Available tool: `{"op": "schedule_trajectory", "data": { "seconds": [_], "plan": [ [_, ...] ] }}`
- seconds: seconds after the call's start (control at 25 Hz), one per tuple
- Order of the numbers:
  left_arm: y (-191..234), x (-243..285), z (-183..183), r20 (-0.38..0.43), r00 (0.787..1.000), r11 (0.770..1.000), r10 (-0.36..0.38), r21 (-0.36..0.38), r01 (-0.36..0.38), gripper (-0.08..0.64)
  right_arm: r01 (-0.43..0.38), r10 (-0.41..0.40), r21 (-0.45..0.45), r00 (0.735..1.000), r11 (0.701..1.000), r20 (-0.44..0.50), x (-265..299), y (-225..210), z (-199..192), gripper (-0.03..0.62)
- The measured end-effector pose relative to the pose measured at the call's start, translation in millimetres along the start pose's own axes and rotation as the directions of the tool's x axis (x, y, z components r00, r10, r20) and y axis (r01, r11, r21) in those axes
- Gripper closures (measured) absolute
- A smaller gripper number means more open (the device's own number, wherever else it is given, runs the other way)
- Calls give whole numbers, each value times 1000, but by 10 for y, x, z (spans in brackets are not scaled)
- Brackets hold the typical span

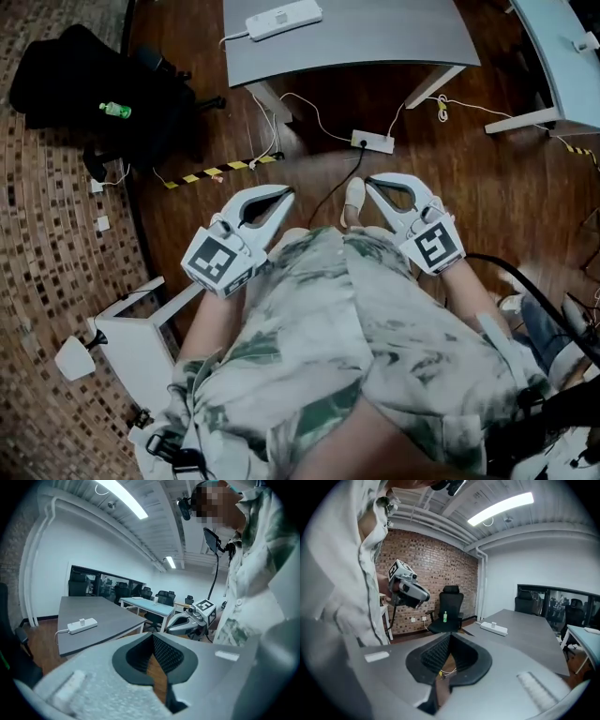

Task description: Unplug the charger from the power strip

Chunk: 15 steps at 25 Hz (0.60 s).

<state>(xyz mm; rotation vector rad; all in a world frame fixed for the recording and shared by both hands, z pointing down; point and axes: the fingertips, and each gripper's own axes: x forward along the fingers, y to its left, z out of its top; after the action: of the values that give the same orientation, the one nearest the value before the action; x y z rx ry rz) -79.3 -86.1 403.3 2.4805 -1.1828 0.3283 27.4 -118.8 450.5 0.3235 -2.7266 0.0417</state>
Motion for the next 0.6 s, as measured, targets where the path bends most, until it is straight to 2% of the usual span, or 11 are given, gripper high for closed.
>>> {"op": "schedule_trajectory", "data": {
  "seconds": [0.08, 0.2, 0.4, 0.6],
  "plan": [
    [166, 224, 172, -1, 1000, 1000, 26, 10, -26, 560, -2, 2, -16, 1000, 1000, -19, 37, -347, -98, 586],
    [345, 471, 299, -28, 999, 999, 25, 34, -24, 558, 13, -13, -10, 1000, 1000, -11, 63, -715, -89, 586],
    [707, 770, 451, -39, 999, 999, 24, 49, -22, 558, 34, -34, 24, 999, 999, -13, 249, -1106, -107, 586],
    [1205, 1037, 524, -16, 1000, 997, 15, 74, -14, 558, 29, -30, -18, 999, 999, -31, 616, -1351, -30, 586]
  ]
}}
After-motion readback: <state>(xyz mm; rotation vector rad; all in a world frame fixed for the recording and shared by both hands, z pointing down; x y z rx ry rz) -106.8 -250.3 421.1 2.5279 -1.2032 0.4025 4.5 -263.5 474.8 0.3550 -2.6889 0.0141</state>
